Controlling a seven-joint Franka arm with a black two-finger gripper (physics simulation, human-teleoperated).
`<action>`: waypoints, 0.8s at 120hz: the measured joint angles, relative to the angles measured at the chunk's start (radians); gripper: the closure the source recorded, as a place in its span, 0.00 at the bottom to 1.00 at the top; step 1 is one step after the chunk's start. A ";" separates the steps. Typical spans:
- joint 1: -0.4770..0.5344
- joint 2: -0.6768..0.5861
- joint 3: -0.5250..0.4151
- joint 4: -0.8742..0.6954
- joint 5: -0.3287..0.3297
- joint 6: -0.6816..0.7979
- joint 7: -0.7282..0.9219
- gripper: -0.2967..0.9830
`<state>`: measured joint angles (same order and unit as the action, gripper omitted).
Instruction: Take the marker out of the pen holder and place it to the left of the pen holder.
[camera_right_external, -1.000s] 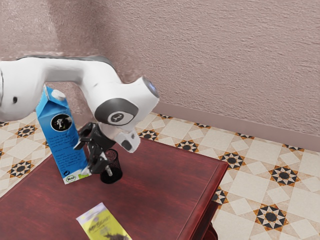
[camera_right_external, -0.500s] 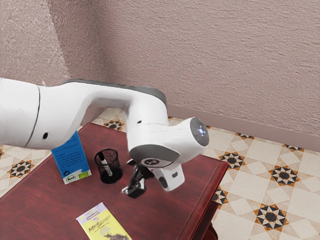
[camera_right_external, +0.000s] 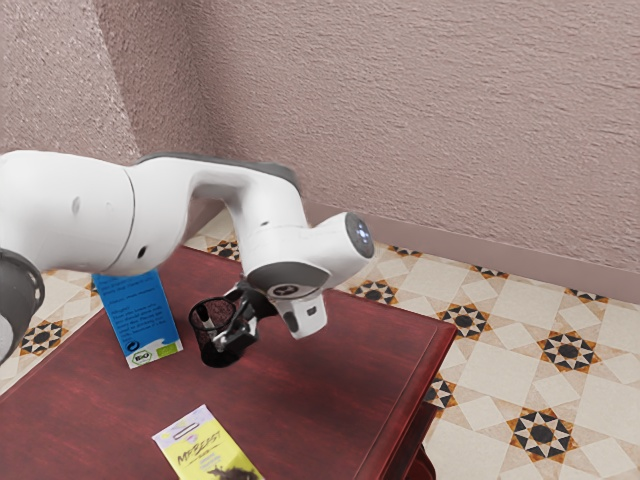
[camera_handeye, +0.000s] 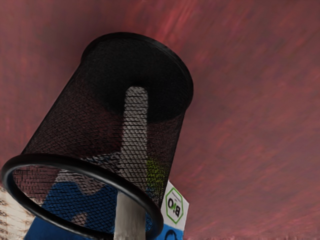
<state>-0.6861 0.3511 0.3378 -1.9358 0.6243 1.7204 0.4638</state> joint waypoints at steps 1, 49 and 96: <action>0.001 0.001 0.002 0.000 0.000 0.000 0.002 0.28; 0.005 0.004 0.083 -0.003 -0.025 -0.004 0.003 0.54; 0.005 0.001 0.097 0.001 -0.028 -0.021 -0.036 0.80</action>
<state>-0.6812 0.3523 0.4346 -1.9349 0.5961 1.6999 0.4283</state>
